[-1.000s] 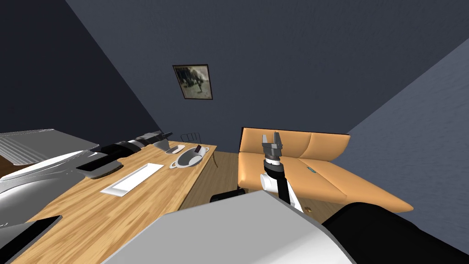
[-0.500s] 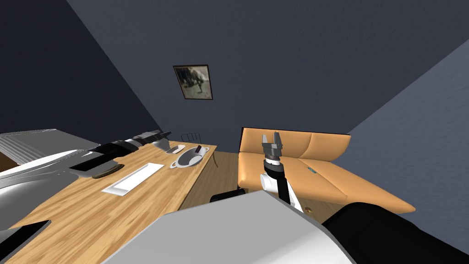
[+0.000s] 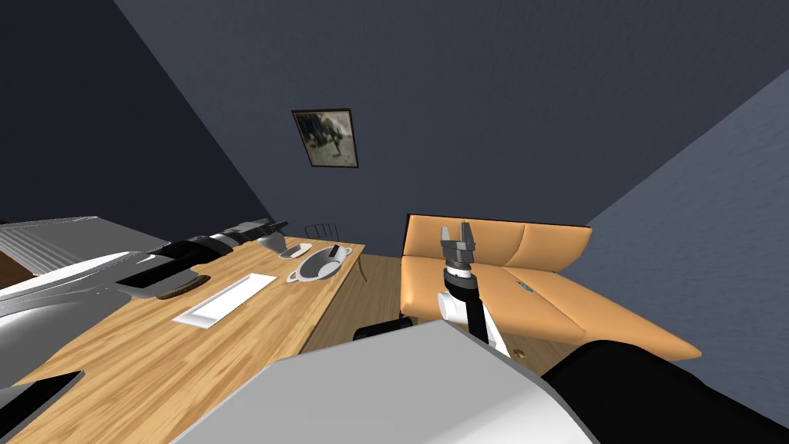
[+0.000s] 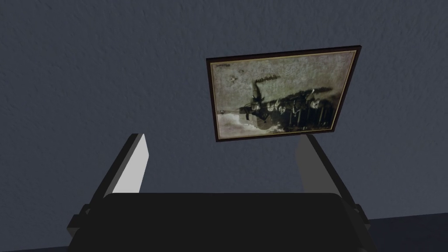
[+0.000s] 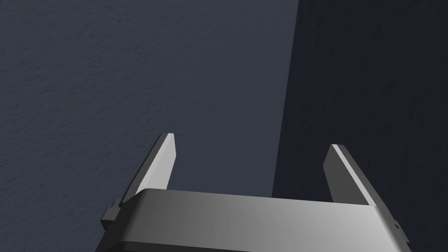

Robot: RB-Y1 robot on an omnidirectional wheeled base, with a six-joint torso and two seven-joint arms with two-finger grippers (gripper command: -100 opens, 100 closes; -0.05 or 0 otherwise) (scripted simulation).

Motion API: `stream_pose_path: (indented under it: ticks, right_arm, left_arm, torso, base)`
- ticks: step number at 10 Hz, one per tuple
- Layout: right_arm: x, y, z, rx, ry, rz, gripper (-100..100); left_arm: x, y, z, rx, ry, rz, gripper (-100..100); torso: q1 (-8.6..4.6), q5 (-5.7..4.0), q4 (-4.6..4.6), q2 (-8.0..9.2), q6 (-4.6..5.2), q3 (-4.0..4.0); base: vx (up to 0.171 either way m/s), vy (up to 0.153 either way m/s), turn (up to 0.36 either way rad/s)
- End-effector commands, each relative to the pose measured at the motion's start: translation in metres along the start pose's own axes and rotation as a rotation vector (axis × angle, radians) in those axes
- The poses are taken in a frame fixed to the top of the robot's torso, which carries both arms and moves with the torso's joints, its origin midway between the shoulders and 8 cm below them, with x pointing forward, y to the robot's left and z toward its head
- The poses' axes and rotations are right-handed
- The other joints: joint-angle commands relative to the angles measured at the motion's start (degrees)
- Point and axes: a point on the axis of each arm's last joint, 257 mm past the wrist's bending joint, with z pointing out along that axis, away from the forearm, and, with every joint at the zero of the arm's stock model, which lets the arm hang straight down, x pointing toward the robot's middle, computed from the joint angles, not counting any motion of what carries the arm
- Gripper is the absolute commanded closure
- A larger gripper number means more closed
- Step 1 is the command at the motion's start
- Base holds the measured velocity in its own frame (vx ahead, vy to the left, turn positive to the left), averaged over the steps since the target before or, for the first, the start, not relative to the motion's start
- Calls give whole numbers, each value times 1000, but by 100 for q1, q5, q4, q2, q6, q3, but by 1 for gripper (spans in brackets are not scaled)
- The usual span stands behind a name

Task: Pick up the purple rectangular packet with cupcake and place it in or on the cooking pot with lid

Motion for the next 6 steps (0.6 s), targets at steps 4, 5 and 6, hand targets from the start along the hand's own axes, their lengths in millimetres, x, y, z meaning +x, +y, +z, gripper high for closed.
stream_pose_path:
  ticks: [4,5,6]
  right_arm:
    - [0,0,0,0,0,0,0]
    - [0,0,0,0,0,0,0]
    - [0,0,0,0,0,0,0]
  left_arm:
    - [-6,5,-14,23,-1,-1,-100]
    - [-6,5,-14,23,-1,-1,-100]
    - [-6,5,-14,23,-1,-1,-100]
  torso:
    - [2,1,0,0,-3,0]
    - [0,0,1,3,-2,2]
    - [2,0,0,-1,1,0]
  base:
    - [-3,-4,11]
    - [0,0,0]
    - [4,6,-16]
